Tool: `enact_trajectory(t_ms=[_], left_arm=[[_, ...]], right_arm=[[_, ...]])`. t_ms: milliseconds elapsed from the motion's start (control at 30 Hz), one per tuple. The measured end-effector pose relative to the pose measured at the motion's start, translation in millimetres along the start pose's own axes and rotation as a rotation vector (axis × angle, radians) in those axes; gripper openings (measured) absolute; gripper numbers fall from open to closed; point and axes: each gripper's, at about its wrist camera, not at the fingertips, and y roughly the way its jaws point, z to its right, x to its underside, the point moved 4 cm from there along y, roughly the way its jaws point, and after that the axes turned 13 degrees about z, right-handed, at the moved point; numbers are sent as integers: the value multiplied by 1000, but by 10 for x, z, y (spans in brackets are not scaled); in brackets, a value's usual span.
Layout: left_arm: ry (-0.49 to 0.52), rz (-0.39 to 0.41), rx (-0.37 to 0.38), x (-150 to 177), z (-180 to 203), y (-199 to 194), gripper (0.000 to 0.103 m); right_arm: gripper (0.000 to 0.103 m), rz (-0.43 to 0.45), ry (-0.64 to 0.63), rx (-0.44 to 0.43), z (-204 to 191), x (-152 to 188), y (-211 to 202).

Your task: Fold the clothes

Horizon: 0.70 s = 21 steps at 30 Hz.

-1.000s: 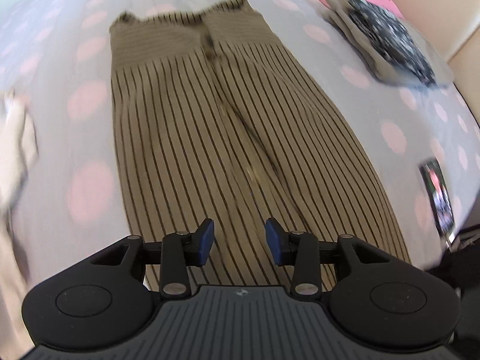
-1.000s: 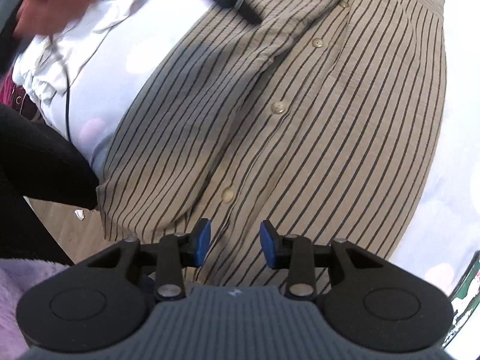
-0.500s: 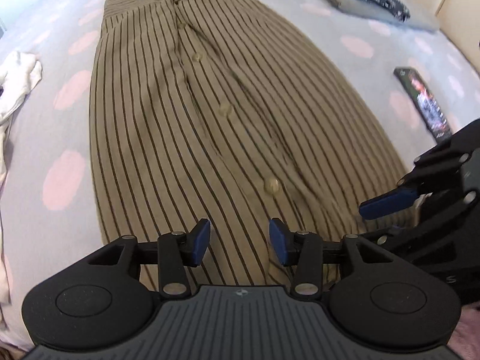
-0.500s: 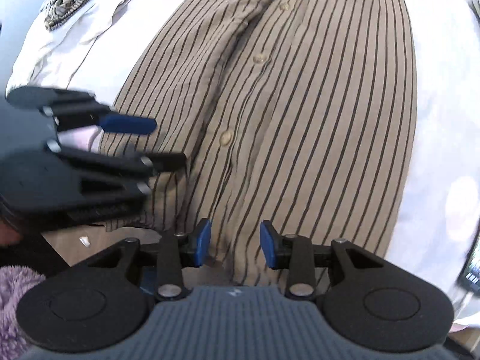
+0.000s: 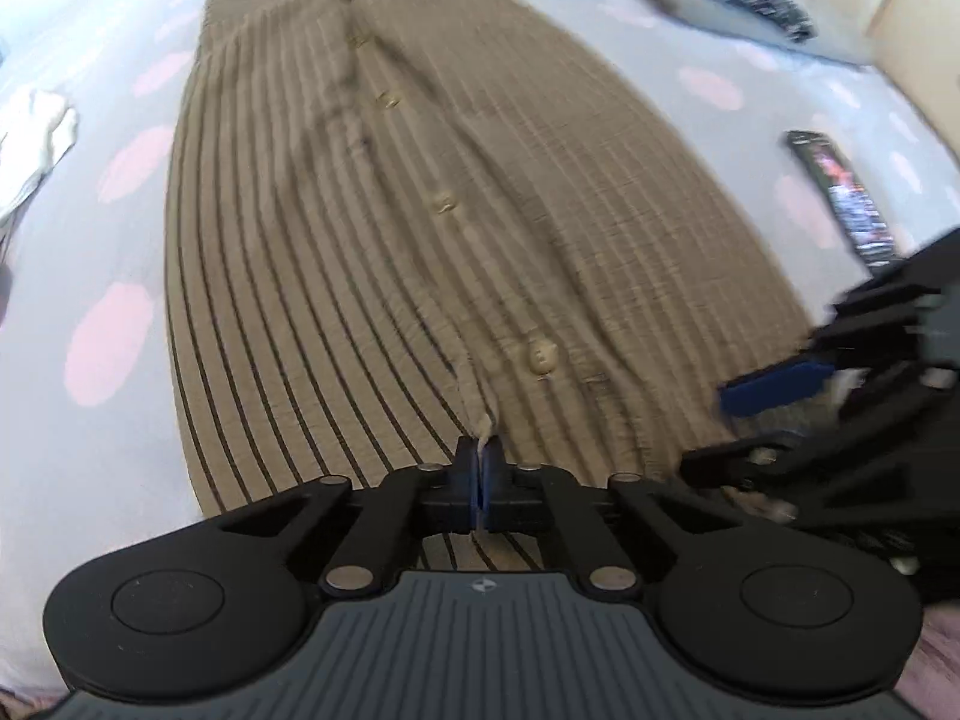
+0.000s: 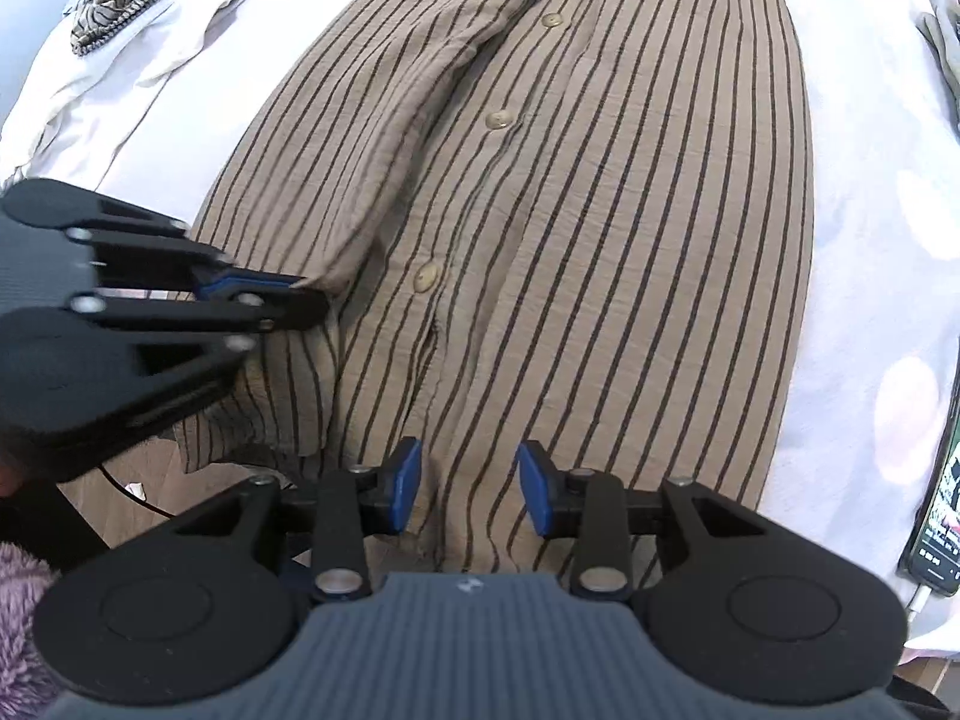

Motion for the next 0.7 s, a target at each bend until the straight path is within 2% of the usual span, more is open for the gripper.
enact_trajectory(t_ms=[100, 267, 367, 467, 533, 633, 700], left_arm=[[59, 42, 59, -69, 100, -177, 0], [140, 24, 151, -81, 268, -230, 0], [123, -54, 99, 24, 199, -15, 0], [67, -93, 113, 105, 102, 73, 1], [41, -99, 123, 129, 50, 70, 23], [38, -78, 143, 100, 1, -24, 41], [15, -53, 165, 31, -72, -128, 44]], right_arm=[[39, -8, 6, 3, 42, -20, -26], [40, -16, 2, -3, 21, -63, 8], [40, -17, 0, -3, 10, -87, 25], [40, -15, 9, -4, 24, -106, 26], [40, -3, 18, -9, 40, -145, -8], [39, 23, 34, -19, 63, -221, -80], [40, 52, 51, -28, 80, -305, -131]])
